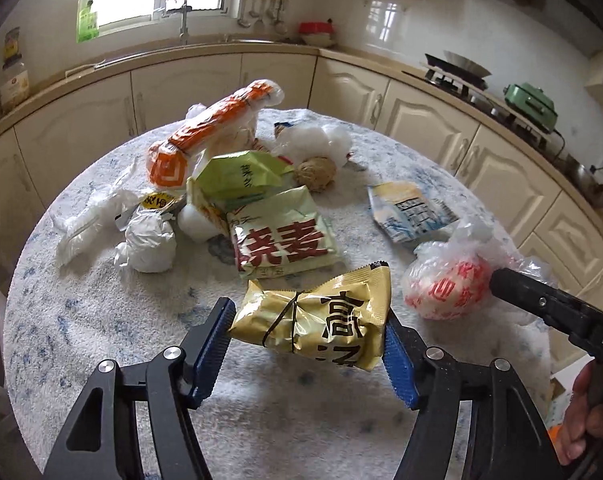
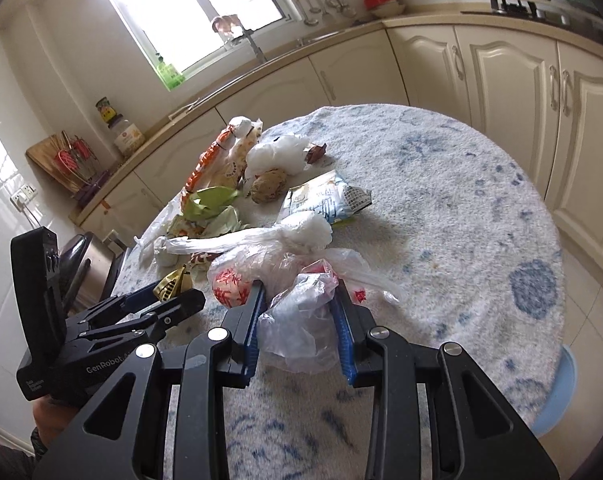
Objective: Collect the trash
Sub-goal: 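Carry both items to the blue bin and open both grippers to drop them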
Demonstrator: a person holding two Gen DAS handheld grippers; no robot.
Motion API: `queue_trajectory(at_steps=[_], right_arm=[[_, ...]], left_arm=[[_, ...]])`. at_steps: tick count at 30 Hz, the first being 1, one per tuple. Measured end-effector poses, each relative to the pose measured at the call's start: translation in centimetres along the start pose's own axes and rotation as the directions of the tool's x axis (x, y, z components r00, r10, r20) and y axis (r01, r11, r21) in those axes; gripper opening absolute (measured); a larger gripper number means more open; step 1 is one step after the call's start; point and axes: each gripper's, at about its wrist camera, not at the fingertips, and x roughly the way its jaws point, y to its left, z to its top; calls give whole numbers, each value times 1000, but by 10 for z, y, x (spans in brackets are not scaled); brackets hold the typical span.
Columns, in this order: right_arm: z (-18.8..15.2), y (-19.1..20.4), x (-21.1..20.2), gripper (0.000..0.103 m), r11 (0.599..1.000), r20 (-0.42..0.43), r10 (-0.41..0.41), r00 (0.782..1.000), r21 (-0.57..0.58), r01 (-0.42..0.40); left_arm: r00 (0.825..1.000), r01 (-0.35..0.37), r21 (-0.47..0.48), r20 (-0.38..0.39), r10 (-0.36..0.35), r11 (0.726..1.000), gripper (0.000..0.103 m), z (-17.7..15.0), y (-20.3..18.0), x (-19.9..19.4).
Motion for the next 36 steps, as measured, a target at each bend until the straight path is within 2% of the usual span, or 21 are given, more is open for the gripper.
queue_trajectory(at_steps=[7,14,20,23,27,31,36], right_arm=[[1,0,-15,29,1000,21,-16,1000,-14,16],[2,-8,-25,25,1000,42,-24,999,-5,24],[8,-16,-46,22,998,77,-61,995,-11,62],[11,-26,-62,22,996,98,-90,991,-6,92],[15,-46,-95,15,987,141,-158,977,14,157],[14,-75,-120,15,973,151,-231,961,45,226],[10,-107,-114,15,975,110,-217,970,80,209]], left_arm=[[999,40,49,17,-41,998,64,0,-24,-9],[999,50,57,16,-51,997,63,7,-34,-6],[996,73,84,42,-77,994,63,16,-52,-11],[994,99,111,45,-104,989,63,20,-70,-9],[987,143,154,45,-151,978,63,26,-97,-3],[977,199,212,29,-210,957,63,32,-133,10],[975,220,231,-27,-219,948,63,32,-157,41]])
